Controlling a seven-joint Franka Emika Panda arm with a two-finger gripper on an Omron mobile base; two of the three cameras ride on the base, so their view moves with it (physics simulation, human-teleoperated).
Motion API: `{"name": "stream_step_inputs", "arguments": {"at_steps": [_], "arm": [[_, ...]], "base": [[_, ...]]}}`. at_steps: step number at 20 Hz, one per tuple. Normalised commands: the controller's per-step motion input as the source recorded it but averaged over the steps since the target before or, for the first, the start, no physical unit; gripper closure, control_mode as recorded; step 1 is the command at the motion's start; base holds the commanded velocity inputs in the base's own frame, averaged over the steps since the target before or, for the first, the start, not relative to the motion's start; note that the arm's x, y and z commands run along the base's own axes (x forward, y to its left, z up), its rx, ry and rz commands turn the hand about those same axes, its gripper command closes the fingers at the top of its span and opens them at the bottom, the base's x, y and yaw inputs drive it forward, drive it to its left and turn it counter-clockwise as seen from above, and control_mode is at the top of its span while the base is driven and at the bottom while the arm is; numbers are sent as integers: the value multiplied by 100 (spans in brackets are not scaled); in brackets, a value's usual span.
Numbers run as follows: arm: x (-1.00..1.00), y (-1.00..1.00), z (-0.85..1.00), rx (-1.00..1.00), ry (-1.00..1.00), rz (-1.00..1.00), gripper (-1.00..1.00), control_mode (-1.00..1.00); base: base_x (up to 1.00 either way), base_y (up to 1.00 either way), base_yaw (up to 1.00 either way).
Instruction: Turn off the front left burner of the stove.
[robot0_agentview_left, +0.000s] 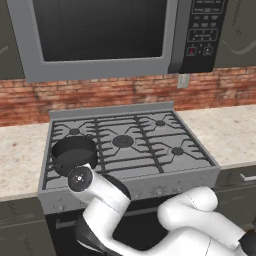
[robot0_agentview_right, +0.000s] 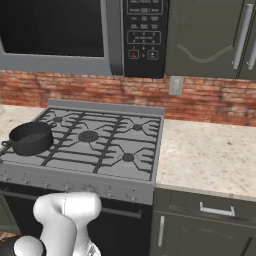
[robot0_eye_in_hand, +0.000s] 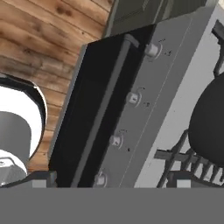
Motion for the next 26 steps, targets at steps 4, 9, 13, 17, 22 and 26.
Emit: {"name": "stream_step_inputs", "arguments": {"at_steps": [4,9,13,17,22,26], "arm": [[0,59,-60,-27,0,24,-100,-100],[0,59,-65,-32,-5,19,-100,-100],[10,55,-61,-29,-9,18,-100,-100],[14,55,-41,-22,-19,22,-100,-100],[19,24,-23,-9,-24,21,-100,-100],[29,19,-7,-1,-27,18,-100,-100]], "base": [[0,0,0],[0,0,0],[0,0,0],[0,0,0],[0,0,0],[0,0,0]]}}
